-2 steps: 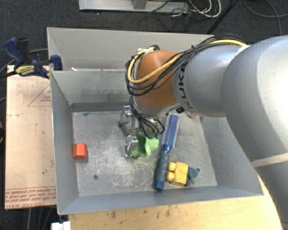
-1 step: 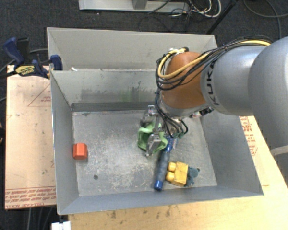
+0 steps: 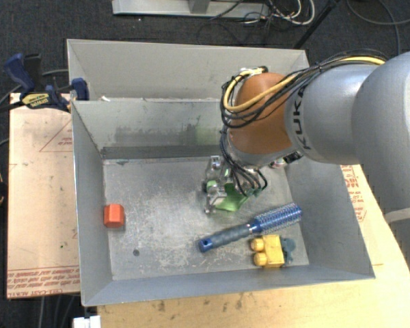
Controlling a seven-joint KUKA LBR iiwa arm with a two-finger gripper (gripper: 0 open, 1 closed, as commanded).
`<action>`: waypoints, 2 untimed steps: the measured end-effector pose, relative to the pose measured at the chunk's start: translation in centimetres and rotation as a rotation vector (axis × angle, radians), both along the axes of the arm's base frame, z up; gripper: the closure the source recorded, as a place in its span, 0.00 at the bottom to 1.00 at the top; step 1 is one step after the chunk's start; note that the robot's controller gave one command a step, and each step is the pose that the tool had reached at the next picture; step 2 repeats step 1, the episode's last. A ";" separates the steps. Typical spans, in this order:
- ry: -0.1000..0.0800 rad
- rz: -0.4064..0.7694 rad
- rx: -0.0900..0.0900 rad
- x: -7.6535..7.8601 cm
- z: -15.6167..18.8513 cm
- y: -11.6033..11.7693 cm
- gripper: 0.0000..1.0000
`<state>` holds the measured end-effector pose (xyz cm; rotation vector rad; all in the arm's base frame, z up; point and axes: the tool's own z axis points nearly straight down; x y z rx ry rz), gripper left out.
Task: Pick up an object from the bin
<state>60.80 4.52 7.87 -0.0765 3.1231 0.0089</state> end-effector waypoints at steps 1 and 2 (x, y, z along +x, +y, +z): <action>0.007 0.264 -0.009 -0.7 14.2 -3.5 1.00; 0.007 0.264 -0.009 -0.7 14.2 -3.5 1.00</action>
Offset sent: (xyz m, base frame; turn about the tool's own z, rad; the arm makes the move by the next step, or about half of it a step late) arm -0.0087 -0.0344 0.1385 -0.2674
